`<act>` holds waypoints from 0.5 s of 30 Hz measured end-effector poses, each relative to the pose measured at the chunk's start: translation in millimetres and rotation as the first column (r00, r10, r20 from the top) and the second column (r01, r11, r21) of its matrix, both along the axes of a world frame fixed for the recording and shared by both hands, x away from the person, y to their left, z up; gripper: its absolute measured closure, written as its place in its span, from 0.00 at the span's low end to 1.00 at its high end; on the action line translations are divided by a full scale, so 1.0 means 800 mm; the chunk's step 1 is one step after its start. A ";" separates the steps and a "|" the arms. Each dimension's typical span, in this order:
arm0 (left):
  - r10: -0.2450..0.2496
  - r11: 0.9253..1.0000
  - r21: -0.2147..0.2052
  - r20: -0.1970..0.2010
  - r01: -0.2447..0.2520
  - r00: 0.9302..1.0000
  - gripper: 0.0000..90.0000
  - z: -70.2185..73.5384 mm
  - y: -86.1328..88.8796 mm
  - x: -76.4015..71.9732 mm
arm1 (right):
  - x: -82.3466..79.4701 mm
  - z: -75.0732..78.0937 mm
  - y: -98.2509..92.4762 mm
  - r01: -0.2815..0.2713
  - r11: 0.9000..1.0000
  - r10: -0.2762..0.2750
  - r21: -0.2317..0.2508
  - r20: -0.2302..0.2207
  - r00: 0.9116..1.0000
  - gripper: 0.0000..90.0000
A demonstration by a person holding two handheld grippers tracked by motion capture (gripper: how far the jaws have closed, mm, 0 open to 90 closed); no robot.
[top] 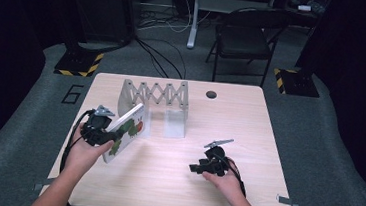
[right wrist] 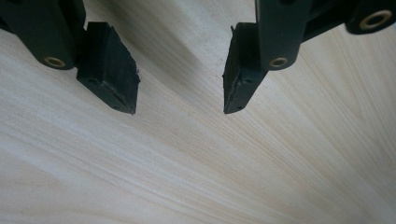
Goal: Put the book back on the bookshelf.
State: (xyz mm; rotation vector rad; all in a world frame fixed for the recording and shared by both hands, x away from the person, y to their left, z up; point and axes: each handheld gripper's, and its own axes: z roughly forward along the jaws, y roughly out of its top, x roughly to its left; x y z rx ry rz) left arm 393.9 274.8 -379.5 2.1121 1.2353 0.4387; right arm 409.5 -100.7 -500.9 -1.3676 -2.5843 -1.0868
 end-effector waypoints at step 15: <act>0.068 0.998 -0.003 0.008 -0.068 0.998 0.84 -0.002 0.002 0.013 | 0.001 -0.001 0.000 -0.004 1.000 0.004 -0.001 0.005 1.000 0.50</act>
